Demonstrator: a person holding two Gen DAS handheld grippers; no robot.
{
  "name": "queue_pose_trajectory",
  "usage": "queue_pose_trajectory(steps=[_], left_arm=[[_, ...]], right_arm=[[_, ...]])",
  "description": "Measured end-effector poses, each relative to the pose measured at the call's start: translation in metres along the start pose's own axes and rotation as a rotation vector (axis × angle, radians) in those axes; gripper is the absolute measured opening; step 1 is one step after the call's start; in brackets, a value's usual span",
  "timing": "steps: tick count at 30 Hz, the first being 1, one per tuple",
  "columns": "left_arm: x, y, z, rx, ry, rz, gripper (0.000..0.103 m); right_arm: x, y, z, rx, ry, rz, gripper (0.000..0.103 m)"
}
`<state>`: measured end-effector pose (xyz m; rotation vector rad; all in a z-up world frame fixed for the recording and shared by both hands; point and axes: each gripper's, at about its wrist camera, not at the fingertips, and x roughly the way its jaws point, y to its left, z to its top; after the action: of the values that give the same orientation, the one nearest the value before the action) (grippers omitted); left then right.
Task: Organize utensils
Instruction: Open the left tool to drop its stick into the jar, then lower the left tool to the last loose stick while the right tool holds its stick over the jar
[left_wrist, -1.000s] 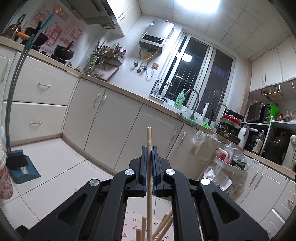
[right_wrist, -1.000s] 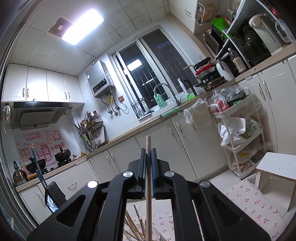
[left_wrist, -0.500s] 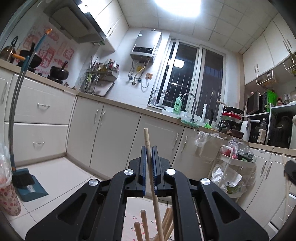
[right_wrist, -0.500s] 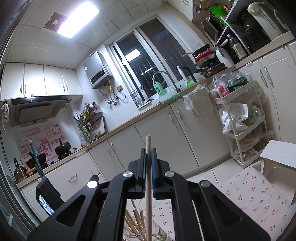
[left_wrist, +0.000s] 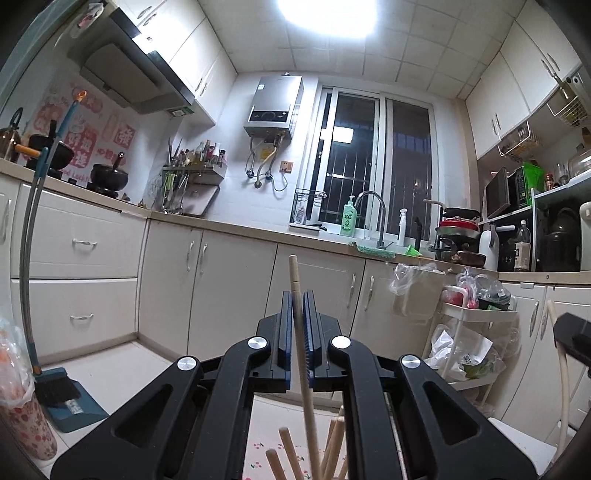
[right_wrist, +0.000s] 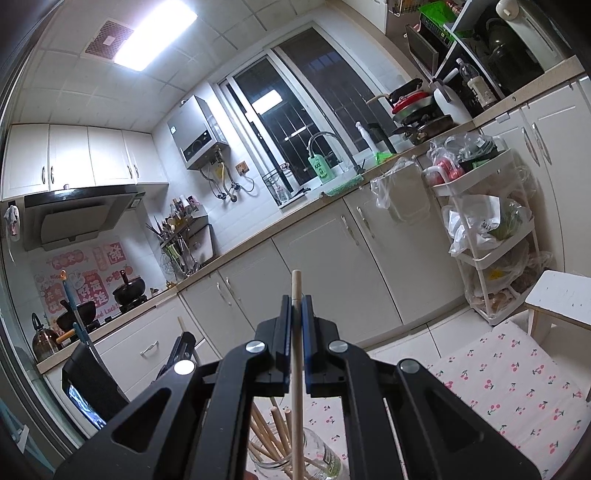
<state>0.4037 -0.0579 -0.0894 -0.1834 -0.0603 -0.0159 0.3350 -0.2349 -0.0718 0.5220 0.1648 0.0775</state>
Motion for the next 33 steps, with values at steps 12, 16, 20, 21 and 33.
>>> queue_pose_trajectory(steps=[12, 16, 20, 21, 33], left_arm=[[-0.014, 0.004, -0.011, 0.093, 0.063, -0.05, 0.007], [-0.02, 0.008, -0.009, 0.108, 0.072, -0.065, 0.007], [-0.026, 0.015, 0.0, 0.097, 0.07, -0.087, 0.008], [-0.027, 0.016, 0.002, 0.102, 0.072, -0.089, 0.008], [-0.037, 0.113, 0.019, -0.129, 0.184, 0.003, 0.034]], right_arm=[[0.001, -0.001, -0.007, 0.02, 0.012, 0.008, 0.006], [0.004, 0.004, -0.006, 0.02, 0.011, 0.018, 0.006], [0.005, 0.007, -0.006, 0.026, 0.005, 0.029, 0.006], [0.006, 0.008, -0.006, 0.03, 0.005, 0.032, 0.006], [0.019, 0.016, 0.0, 0.081, -0.053, 0.078, 0.006]])
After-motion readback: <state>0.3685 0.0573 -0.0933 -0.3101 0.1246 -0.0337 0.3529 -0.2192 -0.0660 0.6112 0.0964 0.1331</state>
